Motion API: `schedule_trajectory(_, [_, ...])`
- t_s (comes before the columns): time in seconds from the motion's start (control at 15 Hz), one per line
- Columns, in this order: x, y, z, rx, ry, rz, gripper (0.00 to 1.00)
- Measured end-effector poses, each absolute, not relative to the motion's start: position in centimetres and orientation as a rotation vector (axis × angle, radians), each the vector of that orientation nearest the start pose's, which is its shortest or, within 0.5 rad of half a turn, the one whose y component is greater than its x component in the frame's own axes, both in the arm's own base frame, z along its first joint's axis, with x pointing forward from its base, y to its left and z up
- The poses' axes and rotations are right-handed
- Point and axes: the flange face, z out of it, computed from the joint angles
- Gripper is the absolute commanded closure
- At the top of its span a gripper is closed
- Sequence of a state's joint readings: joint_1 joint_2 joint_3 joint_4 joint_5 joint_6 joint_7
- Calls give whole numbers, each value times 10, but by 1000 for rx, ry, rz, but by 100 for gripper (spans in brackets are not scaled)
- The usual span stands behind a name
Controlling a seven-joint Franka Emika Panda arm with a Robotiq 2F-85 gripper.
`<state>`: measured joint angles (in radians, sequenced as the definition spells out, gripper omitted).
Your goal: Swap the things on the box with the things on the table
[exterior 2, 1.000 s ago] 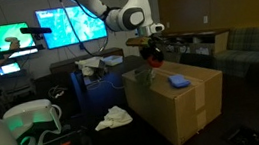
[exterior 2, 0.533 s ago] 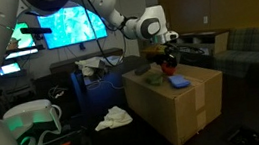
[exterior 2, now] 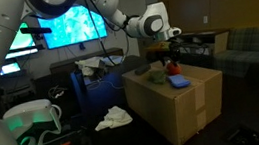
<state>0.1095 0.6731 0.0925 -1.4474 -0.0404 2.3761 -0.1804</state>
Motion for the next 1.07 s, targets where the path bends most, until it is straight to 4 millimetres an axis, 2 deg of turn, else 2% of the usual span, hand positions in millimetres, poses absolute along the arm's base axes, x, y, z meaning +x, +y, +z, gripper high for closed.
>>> schedule_trajectory(0.27, [728, 152, 321, -3012, -638, -407, 0])
schedule_trajectory(0.8, [705, 200, 300, -2934, -839, -340, 0])
schedule_trajectory(1.07, [694, 221, 299, -2910, -920, -350, 0])
